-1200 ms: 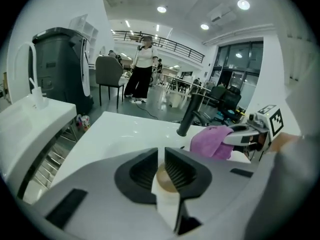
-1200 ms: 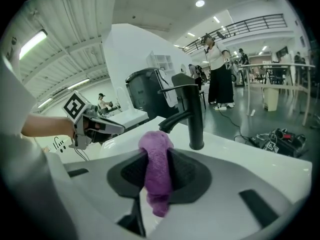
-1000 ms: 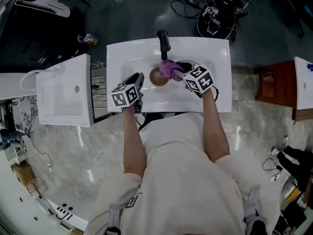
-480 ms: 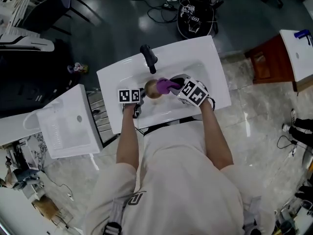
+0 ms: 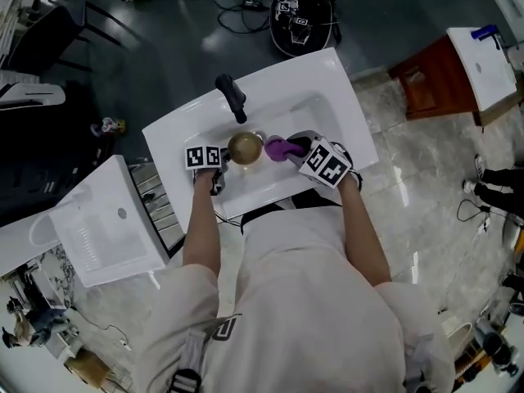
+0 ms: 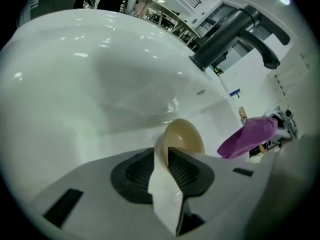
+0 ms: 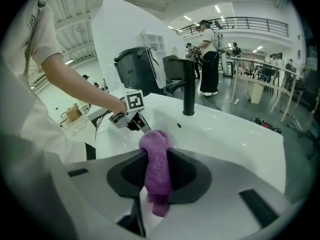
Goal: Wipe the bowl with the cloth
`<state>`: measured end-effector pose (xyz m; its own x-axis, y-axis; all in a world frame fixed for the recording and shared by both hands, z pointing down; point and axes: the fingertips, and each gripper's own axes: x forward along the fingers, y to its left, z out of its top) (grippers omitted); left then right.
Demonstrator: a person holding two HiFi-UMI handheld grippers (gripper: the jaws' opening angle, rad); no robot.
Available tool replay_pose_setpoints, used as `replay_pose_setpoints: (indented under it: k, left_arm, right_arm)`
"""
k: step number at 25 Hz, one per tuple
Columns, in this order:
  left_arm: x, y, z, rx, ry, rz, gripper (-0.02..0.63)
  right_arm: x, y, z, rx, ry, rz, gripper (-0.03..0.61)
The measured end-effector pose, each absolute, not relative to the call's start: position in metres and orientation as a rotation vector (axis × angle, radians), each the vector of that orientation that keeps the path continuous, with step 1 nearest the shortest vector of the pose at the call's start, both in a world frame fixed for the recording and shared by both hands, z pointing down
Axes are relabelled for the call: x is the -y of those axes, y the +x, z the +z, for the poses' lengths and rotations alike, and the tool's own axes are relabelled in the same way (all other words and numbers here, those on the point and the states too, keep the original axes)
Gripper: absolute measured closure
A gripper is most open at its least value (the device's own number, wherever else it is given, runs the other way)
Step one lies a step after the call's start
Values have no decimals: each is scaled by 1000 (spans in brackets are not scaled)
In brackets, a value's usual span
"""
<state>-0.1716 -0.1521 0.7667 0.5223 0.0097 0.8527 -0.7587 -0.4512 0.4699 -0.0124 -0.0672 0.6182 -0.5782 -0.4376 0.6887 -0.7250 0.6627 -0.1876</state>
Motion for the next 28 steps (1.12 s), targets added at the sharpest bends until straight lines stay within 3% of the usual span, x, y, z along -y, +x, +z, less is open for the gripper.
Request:
replay_pose_setpoints:
  k: [4,10,19,28]
  left_arm:
    - [156,-169,772,680,1836,1062,594]
    - [162,-161,744,854,1893,990,595]
    - [135,-146,698,1014,1904,834,595]
    - [135,-163,640,1324,1863,594,594]
  right_arm:
    - [72,-10,607,2306,952,634,489]
    - [86,-8,580,2432,1008,639,489]
    - [121,-35,527,2887,930,932,489]
    - [121,-66,618,2312,770,417,489]
